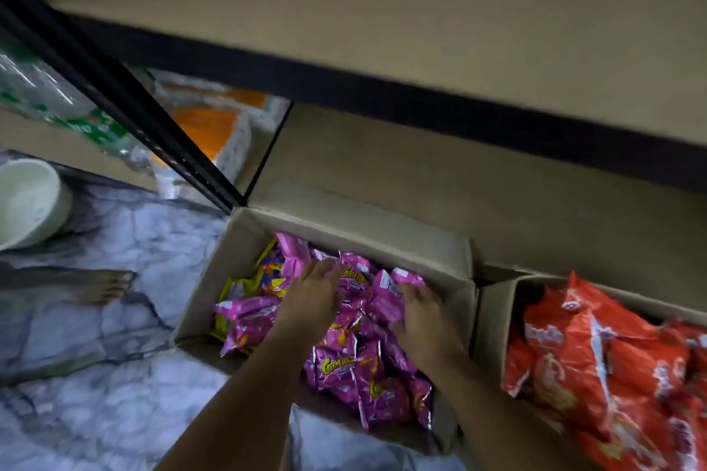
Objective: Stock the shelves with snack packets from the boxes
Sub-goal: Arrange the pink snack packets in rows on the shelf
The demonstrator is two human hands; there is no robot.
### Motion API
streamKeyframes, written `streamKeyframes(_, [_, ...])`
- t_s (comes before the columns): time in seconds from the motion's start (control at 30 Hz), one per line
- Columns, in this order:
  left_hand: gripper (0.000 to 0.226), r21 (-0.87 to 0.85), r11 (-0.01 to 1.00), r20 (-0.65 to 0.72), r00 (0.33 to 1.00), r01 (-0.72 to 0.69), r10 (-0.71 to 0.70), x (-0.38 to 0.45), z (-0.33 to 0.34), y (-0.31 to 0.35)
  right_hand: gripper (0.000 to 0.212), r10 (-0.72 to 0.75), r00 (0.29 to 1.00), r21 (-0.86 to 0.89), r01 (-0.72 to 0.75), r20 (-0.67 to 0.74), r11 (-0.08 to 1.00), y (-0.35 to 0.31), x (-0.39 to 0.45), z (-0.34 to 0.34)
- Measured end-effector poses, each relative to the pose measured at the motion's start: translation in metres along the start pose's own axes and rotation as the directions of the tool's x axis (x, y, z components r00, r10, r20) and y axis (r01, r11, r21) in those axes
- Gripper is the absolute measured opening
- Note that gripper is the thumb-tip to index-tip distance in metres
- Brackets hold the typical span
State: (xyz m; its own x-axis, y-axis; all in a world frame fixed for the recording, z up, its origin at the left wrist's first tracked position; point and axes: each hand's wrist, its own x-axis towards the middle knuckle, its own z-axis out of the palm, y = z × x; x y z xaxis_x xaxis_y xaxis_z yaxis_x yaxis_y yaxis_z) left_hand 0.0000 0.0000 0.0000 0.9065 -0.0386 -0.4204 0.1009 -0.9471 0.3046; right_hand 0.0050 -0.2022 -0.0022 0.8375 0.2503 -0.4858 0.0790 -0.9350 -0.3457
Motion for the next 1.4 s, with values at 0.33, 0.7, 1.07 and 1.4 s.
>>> streamKeyframes(0.33, [0.074, 0.226, 0.933, -0.054, 0.953, -0.28, 0.299, 0.07, 0.068, -0.033, 0.083, -0.121, 0.99, -0.213, 0.102, -0.078, 0.972, 0.007, 0.05, 0.059])
streamKeyframes(0.7, [0.046, 0.255, 0.921, -0.22, 0.91, -0.295, 0.352, 0.044, 0.052, -0.024, 0.066, -0.064, 0.979, -0.033, 0.059, -0.193, 0.998, 0.009, 0.02, 0.024])
streamKeyframes(1.07, [0.047, 0.137, 0.953, -0.432, 0.849, -0.271, 0.304, -0.063, -0.111, 0.032, 0.035, -0.056, 0.86, 0.271, 0.221, -0.507, 0.937, -0.043, -0.086, -0.127])
streamKeyframes(1.4, [0.04, 0.103, 0.934, -0.613, 0.718, -0.341, 0.33, -0.16, -0.334, 0.103, 0.073, 0.086, 0.851, 0.558, 0.259, -0.517, 0.789, -0.124, -0.215, -0.336])
